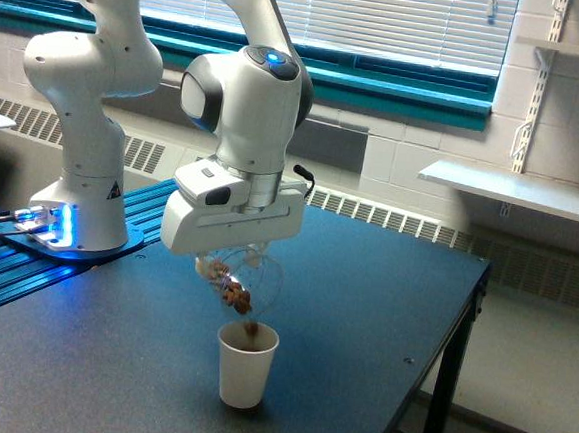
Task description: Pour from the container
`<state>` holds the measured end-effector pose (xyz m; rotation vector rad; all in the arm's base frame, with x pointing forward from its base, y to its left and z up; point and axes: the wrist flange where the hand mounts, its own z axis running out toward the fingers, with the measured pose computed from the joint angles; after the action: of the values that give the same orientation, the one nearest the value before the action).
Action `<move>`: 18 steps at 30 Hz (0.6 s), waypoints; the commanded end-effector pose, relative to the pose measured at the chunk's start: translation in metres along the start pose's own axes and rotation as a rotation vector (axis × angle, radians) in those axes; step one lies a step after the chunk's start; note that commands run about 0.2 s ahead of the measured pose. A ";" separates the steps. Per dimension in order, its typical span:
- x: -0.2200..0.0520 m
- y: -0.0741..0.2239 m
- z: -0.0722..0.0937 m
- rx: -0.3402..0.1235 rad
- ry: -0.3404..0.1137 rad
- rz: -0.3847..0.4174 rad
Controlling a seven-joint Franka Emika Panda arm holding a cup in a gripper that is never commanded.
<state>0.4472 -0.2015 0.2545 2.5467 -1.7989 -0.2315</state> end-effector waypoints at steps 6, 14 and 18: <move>-0.002 -0.002 -0.002 -0.005 -0.014 -0.018; 0.002 0.001 -0.005 -0.006 -0.015 -0.012; 0.003 0.001 -0.006 -0.007 -0.014 -0.013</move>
<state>0.4457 -0.2016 0.2544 2.5510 -1.7862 -0.2639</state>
